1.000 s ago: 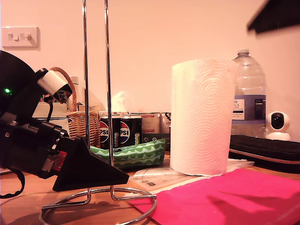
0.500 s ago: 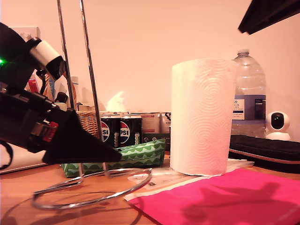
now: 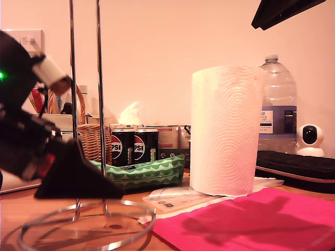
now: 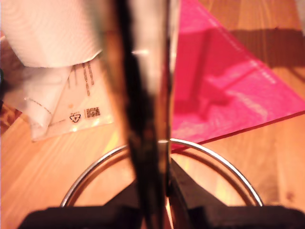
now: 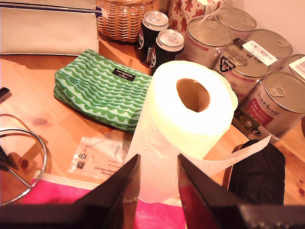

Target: Insert the paper towel roll into the metallic stand.

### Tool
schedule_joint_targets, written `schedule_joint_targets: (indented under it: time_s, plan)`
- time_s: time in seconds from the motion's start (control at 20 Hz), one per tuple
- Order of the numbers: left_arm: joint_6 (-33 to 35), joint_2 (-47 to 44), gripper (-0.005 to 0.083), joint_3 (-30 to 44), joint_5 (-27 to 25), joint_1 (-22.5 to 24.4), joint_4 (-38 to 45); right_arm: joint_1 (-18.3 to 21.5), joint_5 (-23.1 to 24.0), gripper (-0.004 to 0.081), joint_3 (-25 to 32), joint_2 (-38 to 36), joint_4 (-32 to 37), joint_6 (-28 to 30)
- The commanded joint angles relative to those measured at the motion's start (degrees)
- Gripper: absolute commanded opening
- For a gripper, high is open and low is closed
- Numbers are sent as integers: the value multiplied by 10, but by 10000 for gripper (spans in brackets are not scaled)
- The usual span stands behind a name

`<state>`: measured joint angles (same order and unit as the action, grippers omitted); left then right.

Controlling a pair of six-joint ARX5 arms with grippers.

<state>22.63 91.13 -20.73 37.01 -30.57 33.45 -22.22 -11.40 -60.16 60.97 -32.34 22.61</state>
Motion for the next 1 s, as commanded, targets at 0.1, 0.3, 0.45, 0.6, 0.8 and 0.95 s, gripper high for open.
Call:
schedule_joint_targets:
  time_s: [0.1, 0.3, 0.45, 0.6, 0.8, 0.95]
  plan:
    - [-8, 63, 43, 0, 23, 2, 57, -3, 0, 218, -3, 4, -2, 3]
    - [-39, 106, 63, 0, 69, 2, 142, -3, 0, 217, -3, 4, -2, -1]
    - [-47, 109, 171, -1, 69, 2, 158, -3, 0, 217, -3, 4, -2, -1]
    - [-63, 109, 204, -1, 74, 2, 146, -3, 0, 217, -3, 4, -2, -1]
    - [-79, 108, 221, -1, 76, 7, 146, -3, 0, 217, -3, 4, -2, -1]
    - [-92, 108, 240, -1, 77, 14, 146, -3, 0, 217, -3, 4, -4, -1]
